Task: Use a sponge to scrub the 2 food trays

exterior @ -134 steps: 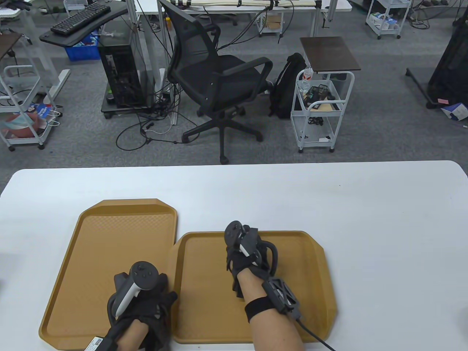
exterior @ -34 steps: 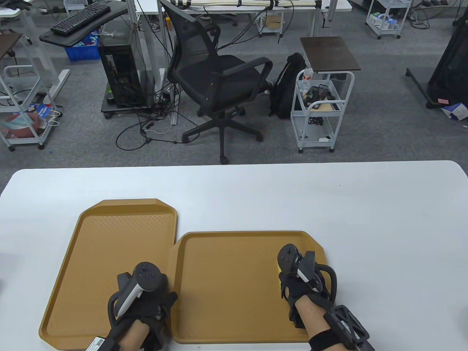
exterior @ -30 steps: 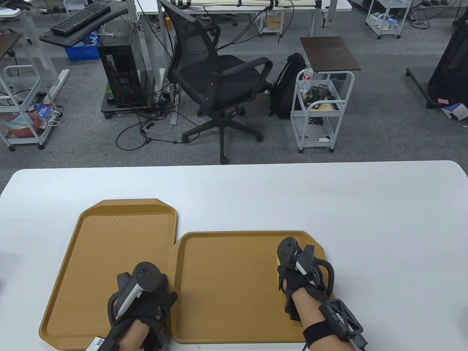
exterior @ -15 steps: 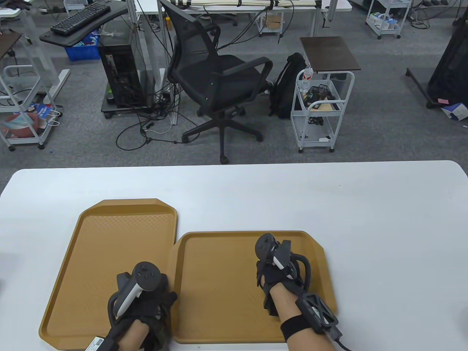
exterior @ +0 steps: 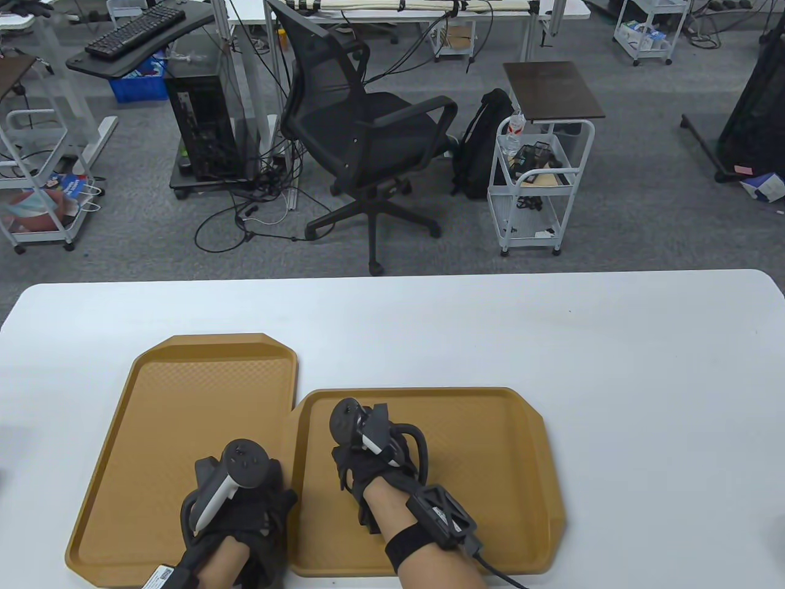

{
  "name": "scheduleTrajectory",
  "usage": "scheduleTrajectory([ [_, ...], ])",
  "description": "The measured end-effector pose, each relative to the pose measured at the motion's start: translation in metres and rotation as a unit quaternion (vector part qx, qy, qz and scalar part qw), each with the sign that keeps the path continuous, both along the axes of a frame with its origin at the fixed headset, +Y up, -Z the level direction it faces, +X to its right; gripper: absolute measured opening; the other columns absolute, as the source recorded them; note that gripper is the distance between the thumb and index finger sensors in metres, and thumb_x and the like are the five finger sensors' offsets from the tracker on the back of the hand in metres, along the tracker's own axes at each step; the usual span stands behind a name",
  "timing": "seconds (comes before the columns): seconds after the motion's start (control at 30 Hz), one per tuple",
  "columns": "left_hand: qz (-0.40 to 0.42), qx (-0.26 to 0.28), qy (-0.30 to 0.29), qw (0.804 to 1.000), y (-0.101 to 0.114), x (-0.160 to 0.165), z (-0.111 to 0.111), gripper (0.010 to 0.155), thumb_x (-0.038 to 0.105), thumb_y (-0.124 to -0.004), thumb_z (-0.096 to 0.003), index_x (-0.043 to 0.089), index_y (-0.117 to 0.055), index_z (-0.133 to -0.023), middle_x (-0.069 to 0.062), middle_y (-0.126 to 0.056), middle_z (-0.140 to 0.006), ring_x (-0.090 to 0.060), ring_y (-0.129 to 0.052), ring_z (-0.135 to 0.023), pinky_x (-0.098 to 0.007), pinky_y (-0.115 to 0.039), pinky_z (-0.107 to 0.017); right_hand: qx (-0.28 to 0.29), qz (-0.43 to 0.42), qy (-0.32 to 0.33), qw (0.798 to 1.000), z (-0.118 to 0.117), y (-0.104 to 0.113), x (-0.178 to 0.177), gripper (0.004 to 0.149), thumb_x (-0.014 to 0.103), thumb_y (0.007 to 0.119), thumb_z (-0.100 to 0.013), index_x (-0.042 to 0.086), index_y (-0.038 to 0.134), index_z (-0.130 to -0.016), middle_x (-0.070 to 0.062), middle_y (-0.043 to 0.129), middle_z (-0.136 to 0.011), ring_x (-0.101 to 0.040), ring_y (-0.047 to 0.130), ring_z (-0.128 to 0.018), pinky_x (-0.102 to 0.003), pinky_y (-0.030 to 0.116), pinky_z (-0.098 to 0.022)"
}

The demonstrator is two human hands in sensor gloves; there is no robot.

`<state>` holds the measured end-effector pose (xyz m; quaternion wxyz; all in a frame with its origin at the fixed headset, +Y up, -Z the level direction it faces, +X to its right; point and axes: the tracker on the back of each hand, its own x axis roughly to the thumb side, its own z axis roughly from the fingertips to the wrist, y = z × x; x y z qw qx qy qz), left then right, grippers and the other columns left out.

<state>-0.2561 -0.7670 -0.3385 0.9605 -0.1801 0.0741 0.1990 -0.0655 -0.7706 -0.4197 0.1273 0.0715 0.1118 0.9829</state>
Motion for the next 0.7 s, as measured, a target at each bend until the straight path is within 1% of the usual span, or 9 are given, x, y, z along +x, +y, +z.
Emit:
scheduleTrajectory([
  [0.1, 0.003, -0.001, 0.000, 1.000, 0.000, 0.000, 0.000, 0.072, 0.047, -0.083, -0.0441, 0.019, -0.062, -0.107, -0.005, -0.096, -0.071, -0.029, -0.097, -0.054, -0.051, -0.076, -0.056, -0.006, 0.002, -0.003, 1.000, 0.002, 0.001, -0.005, 0.068, 0.044, 0.084, -0.047, 0.022, 0.058, -0.106, -0.015, 0.054, -0.111, -0.038, 0.080, -0.074, -0.052, 0.074, -0.059],
  [0.23, 0.002, -0.001, 0.000, 1.000, 0.000, 0.000, 0.000, 0.072, 0.047, -0.083, -0.0441, 0.019, -0.062, -0.106, -0.005, -0.096, -0.071, -0.029, -0.097, -0.054, -0.051, -0.076, -0.056, -0.019, 0.007, 0.013, 1.000, 0.010, 0.002, -0.005, 0.071, 0.046, 0.085, -0.046, 0.021, 0.057, -0.107, -0.015, 0.053, -0.111, -0.037, 0.079, -0.074, -0.052, 0.075, -0.059],
  [0.33, 0.002, -0.001, 0.000, 1.000, 0.000, 0.000, 0.000, 0.072, 0.047, -0.083, -0.0441, 0.019, -0.062, -0.107, -0.005, -0.096, -0.070, -0.029, -0.097, -0.054, -0.051, -0.076, -0.056, -0.029, 0.010, 0.028, 0.999, 0.021, 0.002, -0.006, 0.074, 0.047, 0.086, -0.045, 0.020, 0.055, -0.107, -0.016, 0.052, -0.111, -0.037, 0.078, -0.074, -0.052, 0.074, -0.058],
  [0.57, 0.000, 0.000, 0.000, 1.000, 0.000, 0.000, 0.000, 0.072, 0.047, -0.083, -0.0440, 0.019, -0.062, -0.106, -0.005, -0.096, -0.070, -0.029, -0.097, -0.054, -0.051, -0.076, -0.056, -0.031, 0.023, 0.053, 0.998, 0.051, 0.003, -0.010, 0.078, 0.049, 0.086, -0.045, 0.018, 0.053, -0.108, -0.018, 0.050, -0.111, -0.037, 0.079, -0.073, -0.051, 0.075, -0.057],
  [0.7, 0.000, 0.000, 0.000, 1.000, 0.000, 0.000, 0.000, 0.072, 0.048, -0.083, -0.0440, 0.019, -0.062, -0.107, -0.005, -0.096, -0.070, -0.029, -0.097, -0.054, -0.051, -0.076, -0.056, -0.015, 0.043, 0.072, 0.996, 0.066, 0.002, -0.010, 0.079, 0.049, 0.087, -0.044, 0.019, 0.052, -0.108, -0.017, 0.050, -0.111, -0.036, 0.079, -0.072, -0.051, 0.076, -0.057],
])
